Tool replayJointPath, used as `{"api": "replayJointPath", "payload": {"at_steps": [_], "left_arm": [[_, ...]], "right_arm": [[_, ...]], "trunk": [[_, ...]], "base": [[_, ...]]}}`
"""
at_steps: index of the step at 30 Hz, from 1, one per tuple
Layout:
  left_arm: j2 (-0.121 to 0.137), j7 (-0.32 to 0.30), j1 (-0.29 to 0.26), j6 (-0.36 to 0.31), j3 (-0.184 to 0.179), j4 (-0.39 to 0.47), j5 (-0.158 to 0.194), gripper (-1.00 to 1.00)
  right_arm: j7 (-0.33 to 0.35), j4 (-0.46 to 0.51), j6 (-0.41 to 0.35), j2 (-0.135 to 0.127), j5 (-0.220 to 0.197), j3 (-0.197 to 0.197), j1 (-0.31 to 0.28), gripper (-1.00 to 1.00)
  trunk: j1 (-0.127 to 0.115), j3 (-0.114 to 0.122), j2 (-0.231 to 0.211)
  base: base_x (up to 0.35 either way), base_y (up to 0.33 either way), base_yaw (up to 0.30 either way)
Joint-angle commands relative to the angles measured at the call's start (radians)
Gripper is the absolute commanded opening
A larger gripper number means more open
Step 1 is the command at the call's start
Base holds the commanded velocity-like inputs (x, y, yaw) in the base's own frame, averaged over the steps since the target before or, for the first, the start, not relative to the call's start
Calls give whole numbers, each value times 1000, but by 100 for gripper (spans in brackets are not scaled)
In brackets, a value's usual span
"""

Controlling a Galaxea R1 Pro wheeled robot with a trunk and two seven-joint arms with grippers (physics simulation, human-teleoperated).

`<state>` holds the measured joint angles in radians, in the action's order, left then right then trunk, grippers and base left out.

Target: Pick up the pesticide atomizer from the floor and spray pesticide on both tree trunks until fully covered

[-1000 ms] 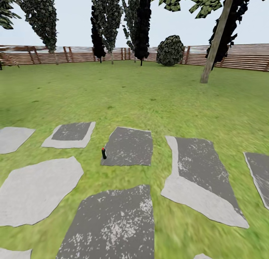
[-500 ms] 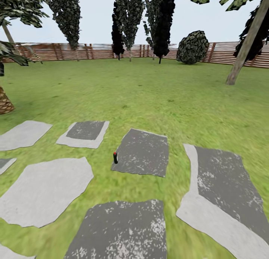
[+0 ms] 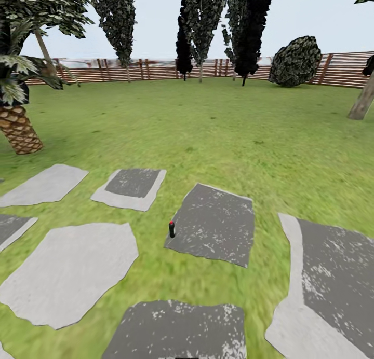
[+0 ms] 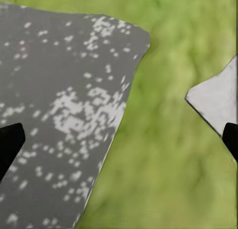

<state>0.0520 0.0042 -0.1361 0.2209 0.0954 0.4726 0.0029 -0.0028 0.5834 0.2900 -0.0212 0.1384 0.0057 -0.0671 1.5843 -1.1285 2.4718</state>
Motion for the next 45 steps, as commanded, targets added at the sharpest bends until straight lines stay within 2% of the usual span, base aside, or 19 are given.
{"api": "replayJointPath", "payload": {"at_steps": [1,19,31,45], "left_arm": [[0,0,0,3,1,0,0,100],[0,0,0,3,1,0,0,100],[0,0,0,3,3,0,2,100],[0,0,0,3,3,0,2,100]], "right_arm": [[0,-1,3,0,6,0,0,100],[4,0,20,0,6,0,0,100],[4,0,20,0,6,0,0,100],[4,0,20,0,6,0,0,100]], "trunk": [[0,-1,0],[0,-1,0],[0,-9,0],[0,-10,0]], "base": [[312,-120,23],[279,-164,5],[283,-143,175],[311,-76,15]]}}
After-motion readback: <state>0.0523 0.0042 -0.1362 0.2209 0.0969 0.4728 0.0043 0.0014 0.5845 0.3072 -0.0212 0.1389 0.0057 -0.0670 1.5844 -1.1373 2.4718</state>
